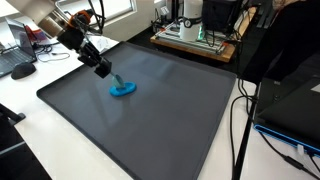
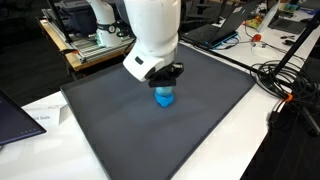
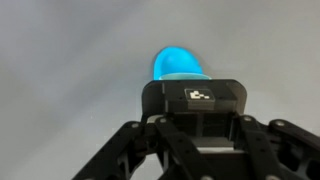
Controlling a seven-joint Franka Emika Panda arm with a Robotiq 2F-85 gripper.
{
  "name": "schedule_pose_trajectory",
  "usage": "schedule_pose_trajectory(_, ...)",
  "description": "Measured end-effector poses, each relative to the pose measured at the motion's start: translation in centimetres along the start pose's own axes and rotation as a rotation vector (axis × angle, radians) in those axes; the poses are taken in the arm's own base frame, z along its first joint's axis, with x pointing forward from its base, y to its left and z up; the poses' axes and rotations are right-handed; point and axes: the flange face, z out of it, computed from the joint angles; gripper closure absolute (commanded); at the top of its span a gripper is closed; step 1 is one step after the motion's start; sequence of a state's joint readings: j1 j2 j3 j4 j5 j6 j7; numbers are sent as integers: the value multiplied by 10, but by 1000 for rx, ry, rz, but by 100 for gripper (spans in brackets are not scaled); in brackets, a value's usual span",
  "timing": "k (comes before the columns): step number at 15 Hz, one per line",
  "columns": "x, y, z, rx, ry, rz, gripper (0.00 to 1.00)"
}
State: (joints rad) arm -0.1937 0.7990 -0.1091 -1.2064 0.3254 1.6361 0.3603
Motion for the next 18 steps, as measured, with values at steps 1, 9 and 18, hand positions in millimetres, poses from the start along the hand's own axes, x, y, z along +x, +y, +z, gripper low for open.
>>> schedule_pose_trajectory(1,-1,1,-16,11,45,-4,78)
schedule_pose_trajectory(9,-33,-13,-66,-11,239,-64,78)
schedule_pose_trajectory(18,-90,-78,-22,-192,378,-176,78)
